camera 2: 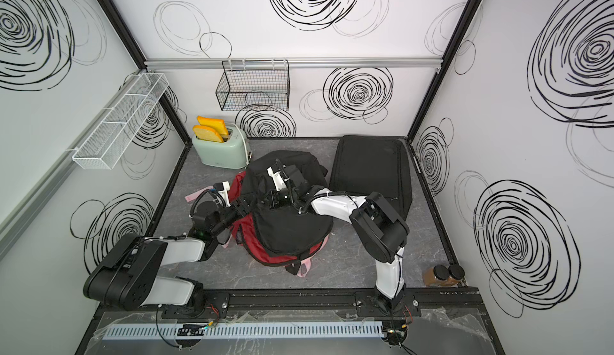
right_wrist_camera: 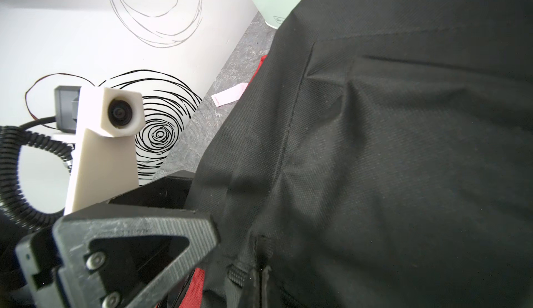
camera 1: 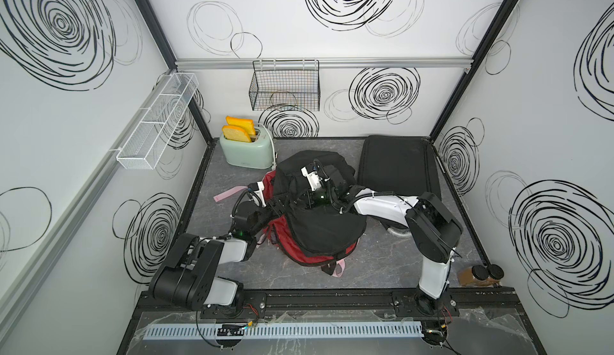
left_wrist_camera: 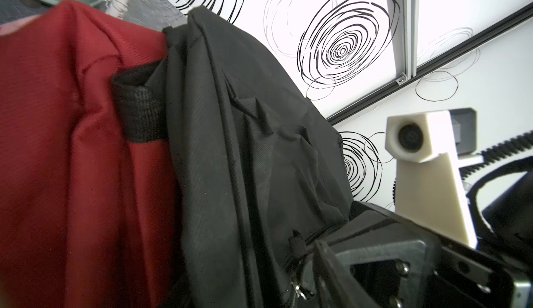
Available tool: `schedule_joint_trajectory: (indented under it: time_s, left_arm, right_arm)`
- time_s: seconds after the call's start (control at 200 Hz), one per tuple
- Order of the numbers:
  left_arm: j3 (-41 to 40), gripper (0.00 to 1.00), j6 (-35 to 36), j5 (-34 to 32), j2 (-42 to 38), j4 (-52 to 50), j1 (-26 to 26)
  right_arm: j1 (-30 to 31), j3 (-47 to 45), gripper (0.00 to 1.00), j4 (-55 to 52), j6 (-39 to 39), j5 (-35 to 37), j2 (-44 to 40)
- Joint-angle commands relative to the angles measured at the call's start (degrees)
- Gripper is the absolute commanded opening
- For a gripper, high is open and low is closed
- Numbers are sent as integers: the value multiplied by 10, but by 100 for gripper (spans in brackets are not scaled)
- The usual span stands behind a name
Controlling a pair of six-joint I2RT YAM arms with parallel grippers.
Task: Zip up the backpack
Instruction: Zip the zipper on the backpack.
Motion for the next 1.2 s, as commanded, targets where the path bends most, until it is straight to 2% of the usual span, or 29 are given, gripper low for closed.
schedule_joint_trajectory:
  time_s: [0.0,0.115,0.285,0.395,0.515,0.685,0.855,1.076,1.196]
  left_arm:
    - [41,56,31,16,6,-43,-24]
    - [88,53,88,-44,0,-176,-46]
    - [94,45,89,-47,13,-190,-42]
    - [95,28,75,-23,40,-165,-36]
    - [91,0,55,10,65,-128,-26]
    - [72,0,42,20,60,-91,-19]
    - [28,0,22,5,-7,-54,-7]
    - [-10,0,42,-93,-152,-137,-1]
    - [-17,0,46,-95,-181,-146,4]
  right_arm:
    - [1,-7,0,15,8,-10,5]
    - [-2,-6,0,11,8,3,6]
    - [-10,-8,0,2,14,20,8]
    - [-15,-15,0,-2,21,38,6]
    - [-17,-23,0,-11,23,63,1]
    - [-21,-32,0,-28,24,96,-11]
    - [-23,-23,0,-36,26,100,-6]
    - [-18,9,0,-34,31,61,21]
    - [-13,22,0,-29,35,43,37]
